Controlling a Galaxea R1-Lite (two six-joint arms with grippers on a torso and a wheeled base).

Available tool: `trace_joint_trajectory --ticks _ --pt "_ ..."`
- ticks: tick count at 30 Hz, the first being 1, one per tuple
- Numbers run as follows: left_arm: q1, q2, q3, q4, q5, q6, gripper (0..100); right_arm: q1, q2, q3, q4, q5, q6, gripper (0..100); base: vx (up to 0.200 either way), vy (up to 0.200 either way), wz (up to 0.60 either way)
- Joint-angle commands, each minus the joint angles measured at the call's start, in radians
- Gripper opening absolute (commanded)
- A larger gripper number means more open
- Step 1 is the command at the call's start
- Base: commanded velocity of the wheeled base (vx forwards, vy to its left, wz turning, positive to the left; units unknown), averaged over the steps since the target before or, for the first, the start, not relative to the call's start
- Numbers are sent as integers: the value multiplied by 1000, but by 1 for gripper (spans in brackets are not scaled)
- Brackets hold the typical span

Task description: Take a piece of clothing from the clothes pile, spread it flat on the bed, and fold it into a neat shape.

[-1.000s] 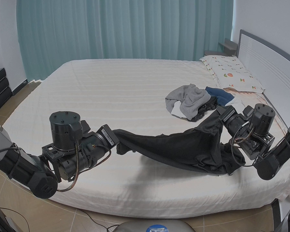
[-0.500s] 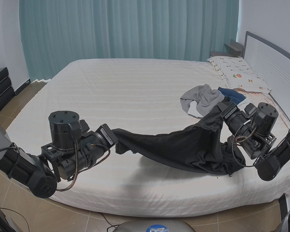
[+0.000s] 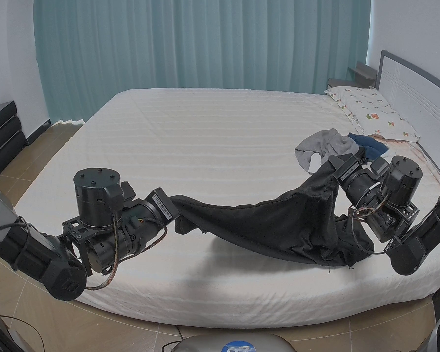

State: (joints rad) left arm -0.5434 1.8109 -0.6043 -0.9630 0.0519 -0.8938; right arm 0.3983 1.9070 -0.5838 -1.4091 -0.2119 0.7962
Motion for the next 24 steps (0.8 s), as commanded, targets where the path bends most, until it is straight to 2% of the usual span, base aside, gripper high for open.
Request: trace_joint_trajectory --ticks 1,12,24 --pt "0 1 1 0 0 0 0 5 0 1 -1 0 0 0 0 200 0" --pt "-1 2 0 -2 3 0 0 25 -3 10 1 6 1 0 0 200 0" --pt "-56 5 3 12 -4 18 0 25 -19 25 59 6 -3 0 0 0 0"
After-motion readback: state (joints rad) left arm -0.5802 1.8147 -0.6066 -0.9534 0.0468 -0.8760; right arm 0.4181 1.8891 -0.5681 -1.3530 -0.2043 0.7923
